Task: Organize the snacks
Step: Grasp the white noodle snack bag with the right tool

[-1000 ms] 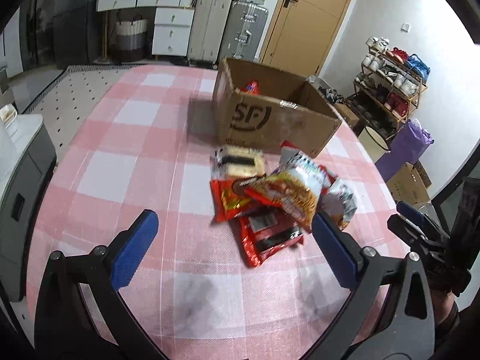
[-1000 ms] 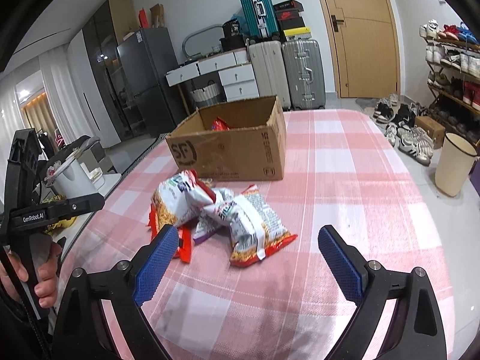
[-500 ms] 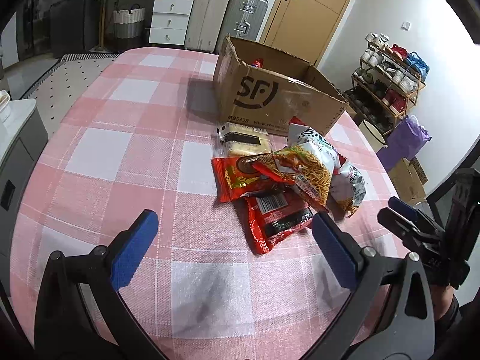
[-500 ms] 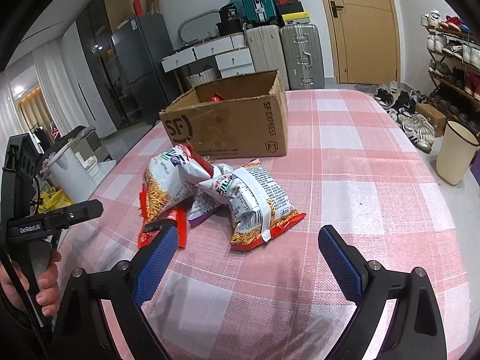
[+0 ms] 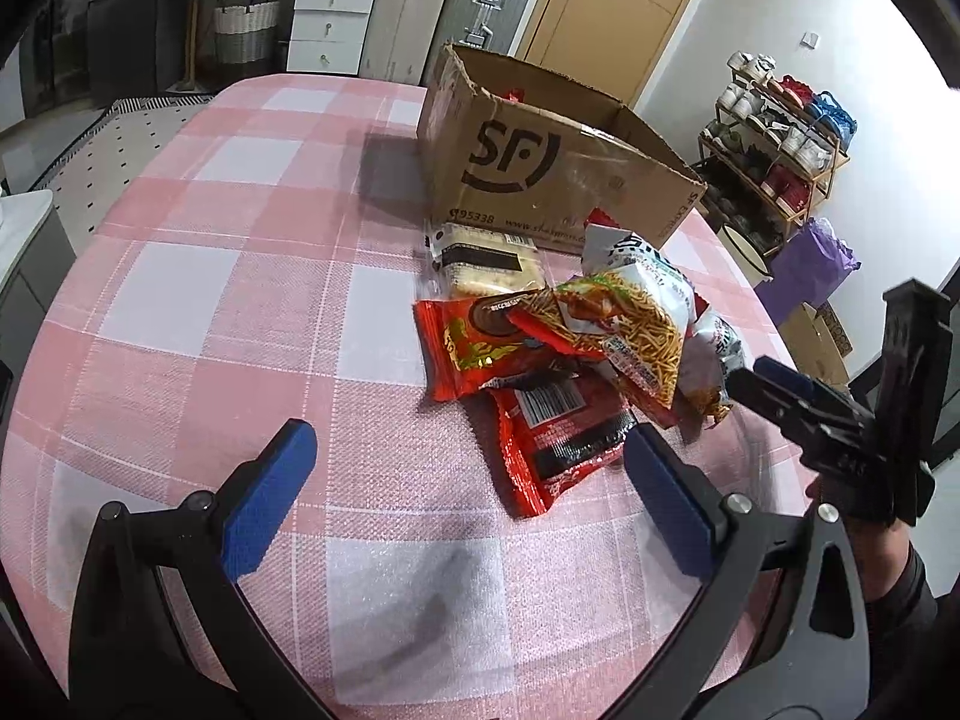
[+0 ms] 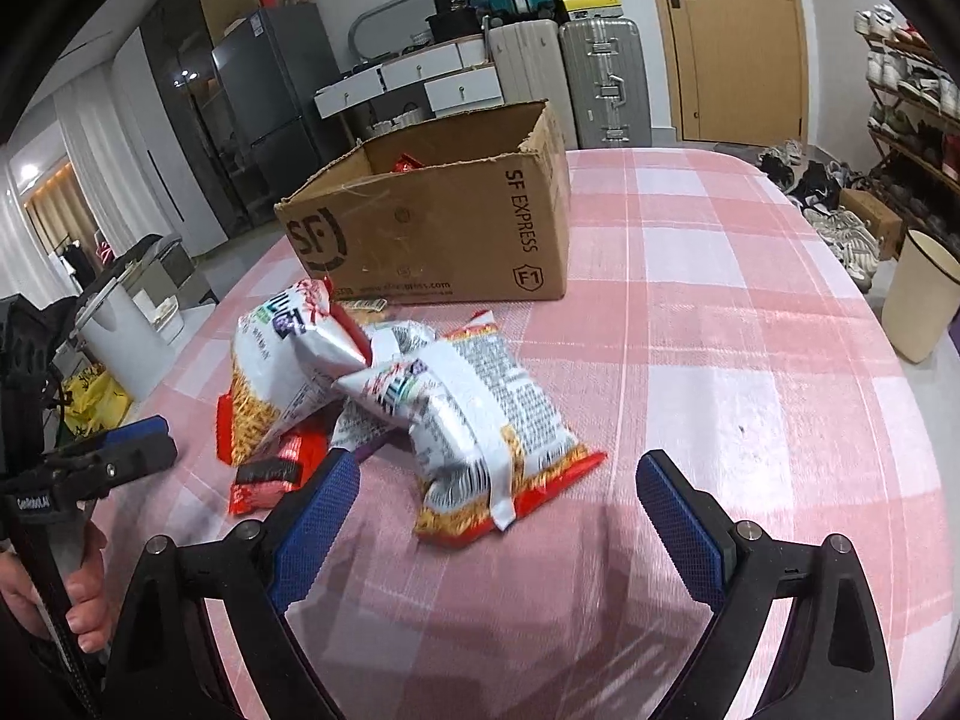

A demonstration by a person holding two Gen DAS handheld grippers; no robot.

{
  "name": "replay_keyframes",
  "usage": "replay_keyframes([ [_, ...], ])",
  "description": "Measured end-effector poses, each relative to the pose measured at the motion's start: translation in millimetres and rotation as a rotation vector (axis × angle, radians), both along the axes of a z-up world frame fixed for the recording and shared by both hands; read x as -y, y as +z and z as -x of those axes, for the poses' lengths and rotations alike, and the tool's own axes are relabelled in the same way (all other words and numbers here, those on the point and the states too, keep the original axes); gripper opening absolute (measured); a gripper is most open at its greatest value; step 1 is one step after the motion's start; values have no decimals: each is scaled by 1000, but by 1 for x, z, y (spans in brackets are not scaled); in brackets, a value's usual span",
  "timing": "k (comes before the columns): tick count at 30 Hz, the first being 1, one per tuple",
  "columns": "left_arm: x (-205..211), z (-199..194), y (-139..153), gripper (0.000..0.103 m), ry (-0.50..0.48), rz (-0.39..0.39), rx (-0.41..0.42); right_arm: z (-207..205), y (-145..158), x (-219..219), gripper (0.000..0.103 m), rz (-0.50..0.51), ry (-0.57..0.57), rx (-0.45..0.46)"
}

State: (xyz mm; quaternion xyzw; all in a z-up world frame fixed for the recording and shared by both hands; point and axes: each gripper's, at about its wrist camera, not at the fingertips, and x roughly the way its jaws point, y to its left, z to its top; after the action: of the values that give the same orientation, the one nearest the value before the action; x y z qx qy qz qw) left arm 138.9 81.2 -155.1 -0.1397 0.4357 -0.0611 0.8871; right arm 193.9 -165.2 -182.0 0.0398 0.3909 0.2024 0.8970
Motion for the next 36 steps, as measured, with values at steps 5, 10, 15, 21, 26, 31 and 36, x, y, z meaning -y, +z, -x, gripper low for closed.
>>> replay_keyframes([
  [5,1,-5,0,102,-3,-1,-5,-20,-2,-2,89,6,33,-8],
  [10,1,-10,0,102,1,-2,-9,-31,-3,-8,85,3,87,-18],
  [15,4,-14,-1,102,0,-7,-17,-38,-9,-15,74,-9,135,-43],
  [21,6,-16,-1,102,-1,-16,-22,-41,-16,-14,53,-27,150,-65],
  [26,9,-14,0,102,-4,-22,-24,-41,-18,-8,48,-56,148,-69],
  [31,9,-12,1,102,0,-27,-20,-37,-17,-7,47,-50,136,-61],
  [36,9,-9,3,102,2,-29,-16,-31,-12,0,47,-64,119,-48],
])
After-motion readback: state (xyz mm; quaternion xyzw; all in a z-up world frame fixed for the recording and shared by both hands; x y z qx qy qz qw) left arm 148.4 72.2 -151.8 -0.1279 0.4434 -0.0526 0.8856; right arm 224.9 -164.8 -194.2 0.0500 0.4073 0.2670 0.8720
